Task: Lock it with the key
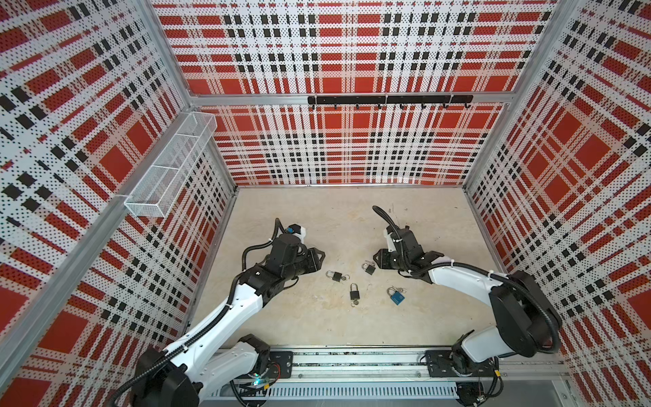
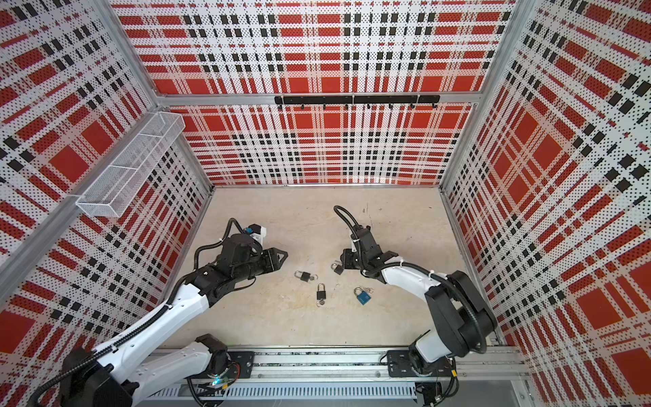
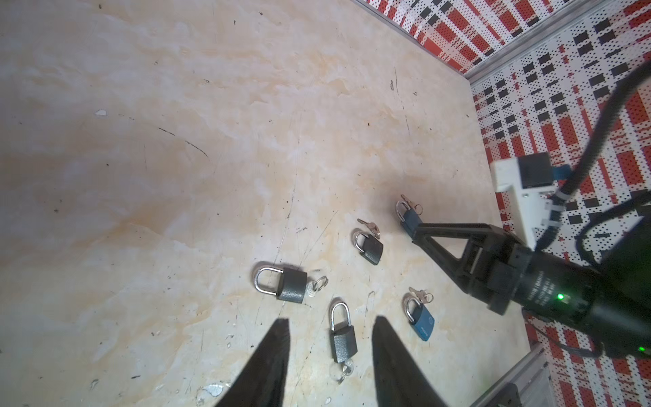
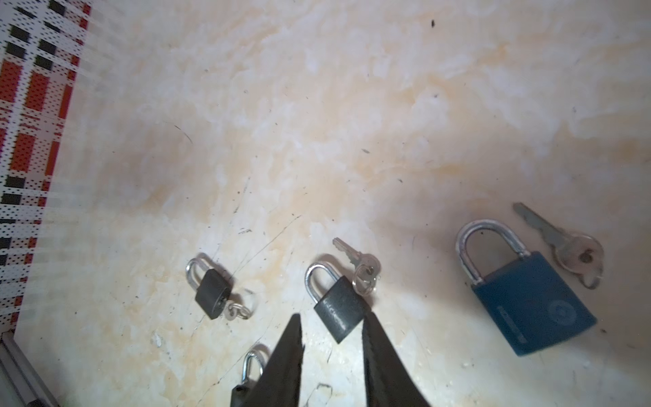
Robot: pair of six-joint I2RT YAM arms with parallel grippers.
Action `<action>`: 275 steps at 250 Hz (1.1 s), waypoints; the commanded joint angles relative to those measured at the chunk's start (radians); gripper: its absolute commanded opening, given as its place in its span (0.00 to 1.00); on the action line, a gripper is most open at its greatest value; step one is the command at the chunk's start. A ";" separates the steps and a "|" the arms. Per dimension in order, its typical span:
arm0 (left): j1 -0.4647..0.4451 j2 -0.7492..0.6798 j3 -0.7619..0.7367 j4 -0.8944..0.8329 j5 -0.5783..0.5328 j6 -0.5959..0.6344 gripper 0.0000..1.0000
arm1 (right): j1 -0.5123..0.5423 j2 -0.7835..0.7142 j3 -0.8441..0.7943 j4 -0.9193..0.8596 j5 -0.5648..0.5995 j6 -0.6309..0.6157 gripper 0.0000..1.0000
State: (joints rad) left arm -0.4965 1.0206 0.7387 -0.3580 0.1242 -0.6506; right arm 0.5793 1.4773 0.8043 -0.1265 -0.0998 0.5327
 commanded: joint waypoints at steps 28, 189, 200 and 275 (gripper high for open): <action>0.031 -0.021 -0.002 -0.059 -0.036 0.005 0.42 | 0.147 -0.112 -0.027 -0.128 0.136 0.015 0.34; 0.102 -0.116 0.016 -0.081 -0.033 0.001 0.43 | 0.556 0.177 0.183 -0.386 0.459 0.244 0.51; 0.105 -0.130 0.013 -0.090 -0.038 0.000 0.43 | 0.556 0.189 0.191 -0.391 0.476 0.251 0.53; 0.144 -0.192 0.015 -0.146 -0.037 0.010 0.45 | 0.556 0.275 0.236 -0.371 0.465 0.239 0.59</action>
State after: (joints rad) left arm -0.3790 0.8501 0.7387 -0.4622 0.1013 -0.6495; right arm 1.1336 1.7149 1.0054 -0.5014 0.3496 0.7563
